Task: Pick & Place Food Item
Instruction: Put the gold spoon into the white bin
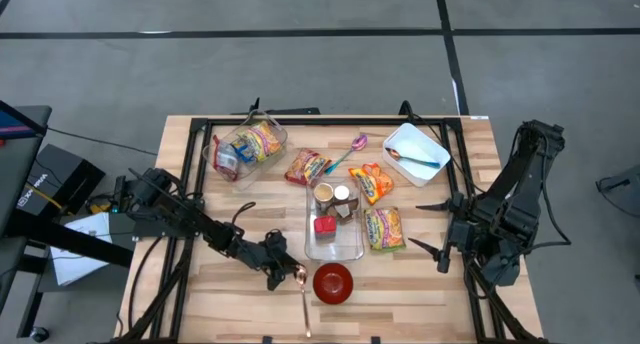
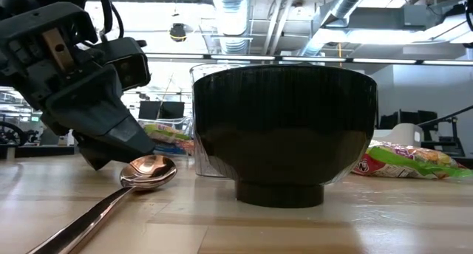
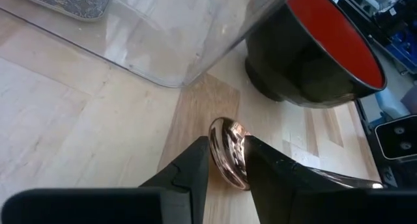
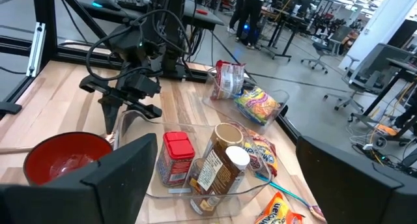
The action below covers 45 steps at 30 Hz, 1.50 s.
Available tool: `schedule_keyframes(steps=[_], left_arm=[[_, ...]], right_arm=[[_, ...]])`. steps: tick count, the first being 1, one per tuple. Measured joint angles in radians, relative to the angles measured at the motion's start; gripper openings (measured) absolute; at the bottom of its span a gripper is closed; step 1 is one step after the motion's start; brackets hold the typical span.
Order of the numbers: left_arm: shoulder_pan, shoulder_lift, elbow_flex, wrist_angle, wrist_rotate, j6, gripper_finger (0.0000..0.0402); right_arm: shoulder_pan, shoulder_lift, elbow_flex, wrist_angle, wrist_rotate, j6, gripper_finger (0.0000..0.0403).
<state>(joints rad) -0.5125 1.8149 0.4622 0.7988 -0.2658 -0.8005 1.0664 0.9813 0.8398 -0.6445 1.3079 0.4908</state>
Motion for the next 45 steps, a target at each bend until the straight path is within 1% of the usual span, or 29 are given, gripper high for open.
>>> schedule_keyframes(steps=[13,22,25,29,30,45], left_arm=[[0.011,0.0,0.001,-0.049,0.072,0.014,0.0092],[0.035,0.0,0.086,-0.246,0.086,-0.002,0.0091],[0.037,0.001,0.091,-0.257,0.087,-0.005,0.0074],[0.037,0.001,0.092,-0.256,0.088,-0.009,0.0021],[0.037,0.001,0.092,-0.255,0.091,-0.014,0.0014],[0.037,0.002,0.091,-0.254,0.081,0.006,0.0008]], right_arm=[[0.0,0.0,0.0,0.0,0.0,0.0,0.036],[0.0,0.0,0.0,0.0,0.0,0.0,0.036],[0.0,0.0,0.0,0.0,0.0,0.0,0.036],[0.0,0.0,0.0,0.0,0.0,0.0,0.036],[0.0,0.0,0.0,0.0,0.0,0.0,0.036],[0.0,0.0,0.0,0.0,0.0,0.0,0.036]])
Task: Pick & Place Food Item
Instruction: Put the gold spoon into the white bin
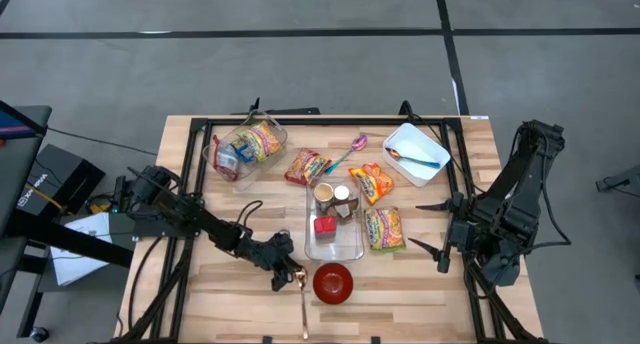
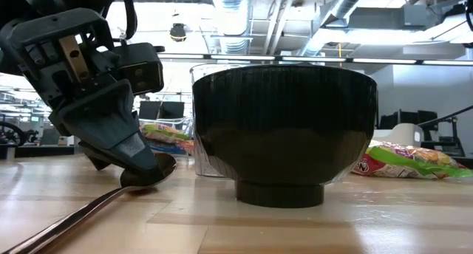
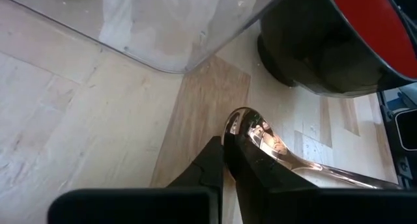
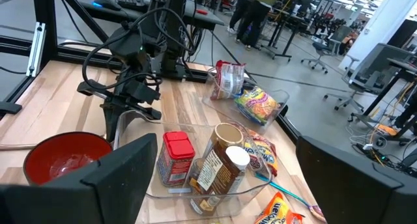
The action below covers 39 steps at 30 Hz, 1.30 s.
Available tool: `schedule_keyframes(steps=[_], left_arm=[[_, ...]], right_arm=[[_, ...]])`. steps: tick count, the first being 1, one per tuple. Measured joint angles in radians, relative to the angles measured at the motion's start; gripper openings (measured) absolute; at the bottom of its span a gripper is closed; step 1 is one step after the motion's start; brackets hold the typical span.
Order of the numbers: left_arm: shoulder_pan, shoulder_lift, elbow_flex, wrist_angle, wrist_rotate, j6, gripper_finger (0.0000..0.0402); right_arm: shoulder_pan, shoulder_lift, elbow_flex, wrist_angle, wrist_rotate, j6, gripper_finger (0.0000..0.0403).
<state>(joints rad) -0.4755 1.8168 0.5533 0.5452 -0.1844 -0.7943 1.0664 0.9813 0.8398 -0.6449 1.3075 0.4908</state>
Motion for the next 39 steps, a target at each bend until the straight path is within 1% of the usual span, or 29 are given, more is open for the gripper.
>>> schedule_keyframes(steps=[7,10,13,17,21,25,30,34,39], left_arm=[[-0.001,-0.001,0.001,-0.022,-0.019,0.004,0.0008],[-0.002,-0.028,-0.002,-0.045,-0.029,0.025,0.0008],[-0.009,-0.092,-0.003,-0.112,-0.056,0.051,0.0008],[-0.032,-0.211,-0.004,-0.253,-0.131,0.07,0.0008],[-0.064,-0.327,-0.004,-0.333,-0.191,0.109,0.0004],[-0.091,-0.416,-0.004,-0.427,-0.26,0.119,0.0003],[-0.116,-0.488,-0.003,-0.54,-0.344,0.114,0.0003],[-0.117,-0.529,-0.003,-0.576,-0.375,0.121,0.0003],[-0.117,-0.584,-0.003,-0.606,-0.403,0.171,0.0003]], right_arm=[[0.0,0.0,0.0,-0.001,-0.001,0.007,0.036],[0.0,0.0,0.0,-0.001,-0.001,0.008,0.036],[0.0,0.0,0.0,-0.001,-0.001,0.007,0.036],[0.0,0.0,0.0,-0.001,-0.002,0.008,0.036],[0.0,0.0,0.0,-0.001,-0.002,0.008,0.036],[0.0,0.0,0.0,-0.001,-0.002,0.008,0.036],[0.0,0.0,0.0,-0.001,-0.002,0.008,0.036],[-0.001,0.0,0.0,-0.001,-0.002,0.008,0.036],[-0.001,0.0,0.0,-0.001,-0.002,0.008,0.036]])
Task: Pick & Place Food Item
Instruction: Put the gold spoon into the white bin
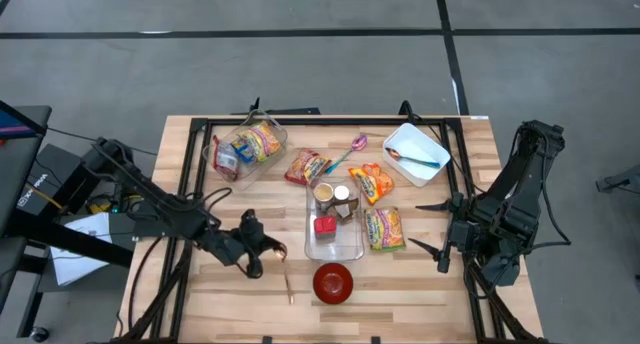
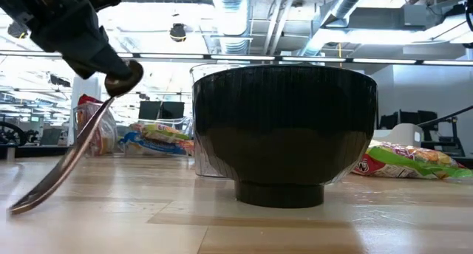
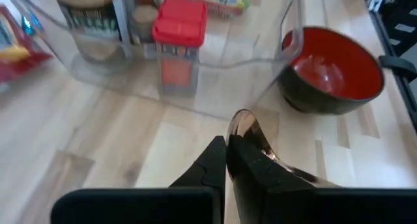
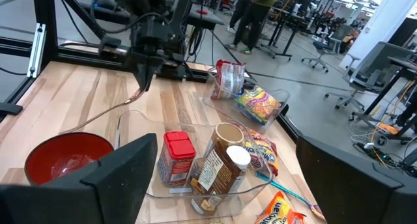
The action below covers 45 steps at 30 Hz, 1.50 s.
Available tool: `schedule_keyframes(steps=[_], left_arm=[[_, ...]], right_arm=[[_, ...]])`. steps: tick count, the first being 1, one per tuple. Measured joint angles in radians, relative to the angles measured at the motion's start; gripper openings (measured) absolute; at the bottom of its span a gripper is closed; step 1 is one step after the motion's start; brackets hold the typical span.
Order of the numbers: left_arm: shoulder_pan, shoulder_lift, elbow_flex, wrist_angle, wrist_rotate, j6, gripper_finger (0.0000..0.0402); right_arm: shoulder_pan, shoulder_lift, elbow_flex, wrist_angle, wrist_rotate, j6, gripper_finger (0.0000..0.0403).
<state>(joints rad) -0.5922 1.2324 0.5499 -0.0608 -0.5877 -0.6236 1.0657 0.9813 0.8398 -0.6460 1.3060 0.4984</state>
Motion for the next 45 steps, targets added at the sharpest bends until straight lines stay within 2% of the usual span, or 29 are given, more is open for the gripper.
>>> schedule_keyframes(steps=[20,28,31,34,40,45], left_arm=[[-0.024,-0.273,0.0,-0.02,-0.017,0.208,0.0],[-0.024,-0.297,0.001,0.163,-0.041,0.456,0.0],[-0.024,-0.297,0.027,0.177,-0.029,0.521,0.0],[-0.023,-0.297,0.067,0.195,0.012,0.575,0.0],[-0.012,-0.297,0.122,0.301,0.172,0.706,0.0],[0.049,-0.285,0.125,0.356,0.203,0.791,0.0]], right_arm=[[0.0,0.0,0.0,0.0,0.0,0.0,0.036],[0.0,0.0,0.0,0.0,0.0,0.0,0.036],[0.0,0.0,0.0,0.0,0.0,0.0,0.036],[-0.002,0.0,0.0,0.0,0.001,-0.001,0.036],[-0.02,0.0,0.0,0.0,0.001,-0.002,0.036],[-0.044,-0.002,0.0,0.002,0.001,-0.012,0.036]])
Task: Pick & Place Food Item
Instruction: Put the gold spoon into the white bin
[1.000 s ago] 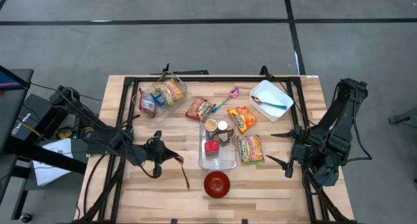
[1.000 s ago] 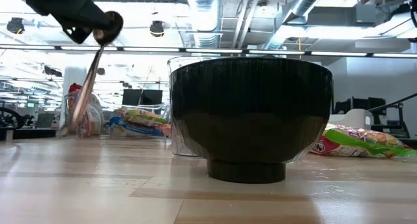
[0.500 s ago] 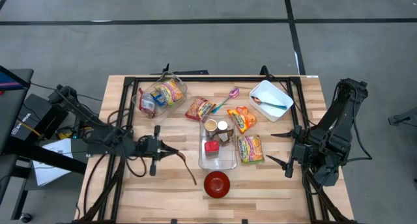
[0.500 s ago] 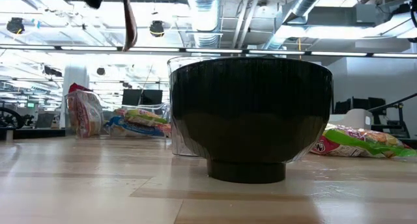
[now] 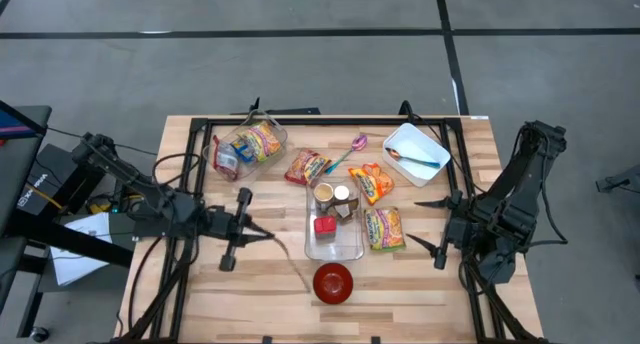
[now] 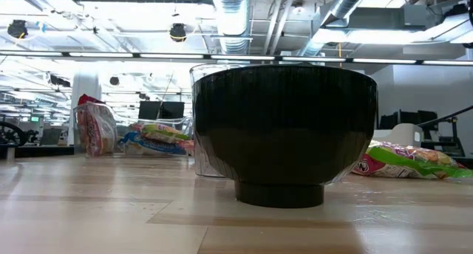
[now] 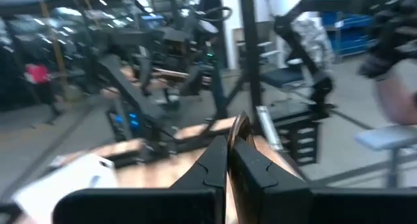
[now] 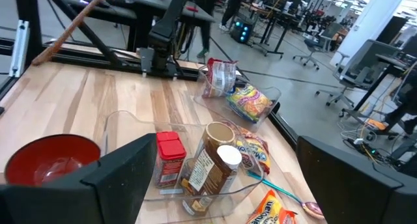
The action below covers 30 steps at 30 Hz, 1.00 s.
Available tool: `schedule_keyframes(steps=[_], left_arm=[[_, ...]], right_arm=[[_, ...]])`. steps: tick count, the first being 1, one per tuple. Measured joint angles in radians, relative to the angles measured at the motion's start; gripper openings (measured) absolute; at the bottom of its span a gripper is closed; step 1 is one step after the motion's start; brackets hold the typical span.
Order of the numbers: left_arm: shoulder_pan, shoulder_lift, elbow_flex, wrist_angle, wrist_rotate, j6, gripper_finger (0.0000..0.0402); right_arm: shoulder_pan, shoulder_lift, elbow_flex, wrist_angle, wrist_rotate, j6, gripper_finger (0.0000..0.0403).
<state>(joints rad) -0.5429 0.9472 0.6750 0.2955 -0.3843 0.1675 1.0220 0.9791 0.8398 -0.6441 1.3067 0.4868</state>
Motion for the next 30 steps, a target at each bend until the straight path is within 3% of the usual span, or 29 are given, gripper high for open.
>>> schedule_keyframes(steps=[3,6,13,18,24,30], left_arm=[[0.076,0.036,0.0,0.064,0.033,0.047,0.0],[0.167,0.085,0.001,0.13,0.145,0.064,0.0],[0.32,0.241,0.056,0.193,0.254,0.08,0.0],[0.338,0.349,0.136,0.192,0.259,0.136,0.0],[0.303,0.437,0.179,0.239,0.144,0.301,0.0],[0.269,0.466,0.182,0.359,0.141,0.409,0.0]], right_arm=[[-0.02,-0.015,0.0,0.019,0.0,-0.035,0.036],[-0.045,-0.033,0.0,0.093,-0.001,-0.125,0.036],[-0.129,-0.071,0.0,0.425,-0.076,-0.487,0.036],[-0.212,-0.066,0.0,0.596,-0.117,-0.659,0.036],[-0.321,-0.015,0.0,0.616,-0.135,-0.662,0.036],[-0.374,0.088,0.0,0.629,-0.136,-0.698,0.036]])
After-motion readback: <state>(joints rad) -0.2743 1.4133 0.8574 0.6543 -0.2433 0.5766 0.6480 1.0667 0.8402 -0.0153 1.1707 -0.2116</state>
